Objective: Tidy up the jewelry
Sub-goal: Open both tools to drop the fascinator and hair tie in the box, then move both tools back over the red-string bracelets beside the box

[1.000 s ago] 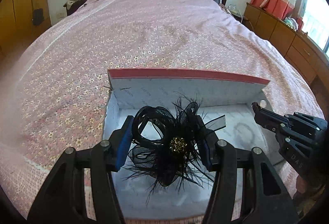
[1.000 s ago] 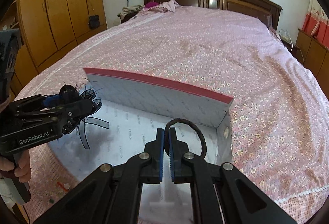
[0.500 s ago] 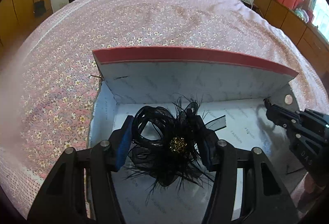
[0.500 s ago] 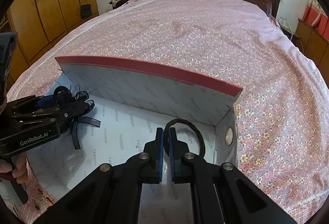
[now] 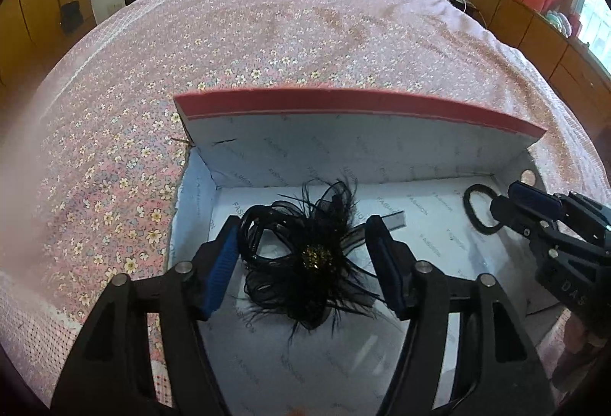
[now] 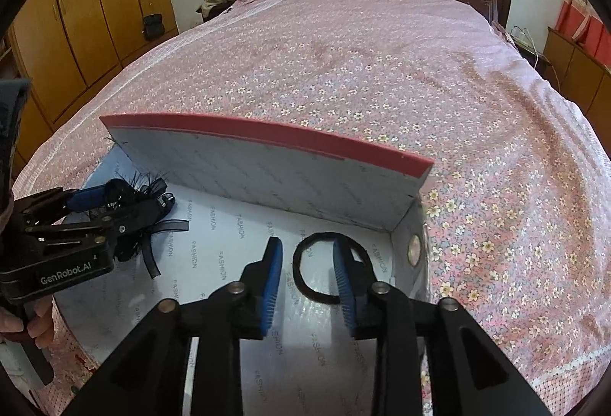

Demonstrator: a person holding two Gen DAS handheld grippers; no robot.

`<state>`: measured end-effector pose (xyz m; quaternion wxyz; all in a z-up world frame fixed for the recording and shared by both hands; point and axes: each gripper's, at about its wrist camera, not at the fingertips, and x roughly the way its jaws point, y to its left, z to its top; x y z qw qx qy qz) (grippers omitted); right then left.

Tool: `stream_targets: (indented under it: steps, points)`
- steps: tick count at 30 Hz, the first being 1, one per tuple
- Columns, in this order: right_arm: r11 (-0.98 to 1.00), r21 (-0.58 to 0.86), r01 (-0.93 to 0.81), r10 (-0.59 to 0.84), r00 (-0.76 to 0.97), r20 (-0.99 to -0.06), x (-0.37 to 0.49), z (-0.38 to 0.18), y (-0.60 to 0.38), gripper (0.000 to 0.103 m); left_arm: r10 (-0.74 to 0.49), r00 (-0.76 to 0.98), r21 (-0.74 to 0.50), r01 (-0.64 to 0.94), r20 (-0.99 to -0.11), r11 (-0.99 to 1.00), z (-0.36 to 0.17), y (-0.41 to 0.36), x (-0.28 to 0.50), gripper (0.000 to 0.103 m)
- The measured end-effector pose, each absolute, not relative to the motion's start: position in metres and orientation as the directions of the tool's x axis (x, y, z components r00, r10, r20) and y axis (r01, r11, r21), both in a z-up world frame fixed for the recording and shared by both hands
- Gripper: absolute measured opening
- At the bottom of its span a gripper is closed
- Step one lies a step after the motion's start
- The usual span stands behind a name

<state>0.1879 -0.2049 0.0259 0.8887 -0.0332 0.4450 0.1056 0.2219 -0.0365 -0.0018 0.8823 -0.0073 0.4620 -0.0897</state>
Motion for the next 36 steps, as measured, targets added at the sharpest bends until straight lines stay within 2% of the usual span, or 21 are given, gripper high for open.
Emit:
stream_targets:
  steps: [11, 25, 36]
  points:
    - [0.975, 0.057, -0.217, 0.182, 0.619, -0.764, 0.163, 0.048, -0.206, 0.043, -0.196, 0.589, -0.1, 0.191, -0.784, 0.976, 0.025, -0.036, 0.199, 0.062]
    - [0.973, 0.088, -0.213, 0.211, 0.669, -0.712, 0.112, 0.082, -0.21, 0.044, -0.219, 0.632, -0.137, 0.177, -0.743, 0.975, 0.058, -0.024, 0.158, 0.062]
    - [0.972, 0.09, -0.216, 0.217, 0.689, -0.691, 0.057, 0.096, -0.21, 0.044, -0.234, 0.64, -0.161, 0.172, -0.732, 0.972, 0.065, -0.012, 0.115, 0.062]
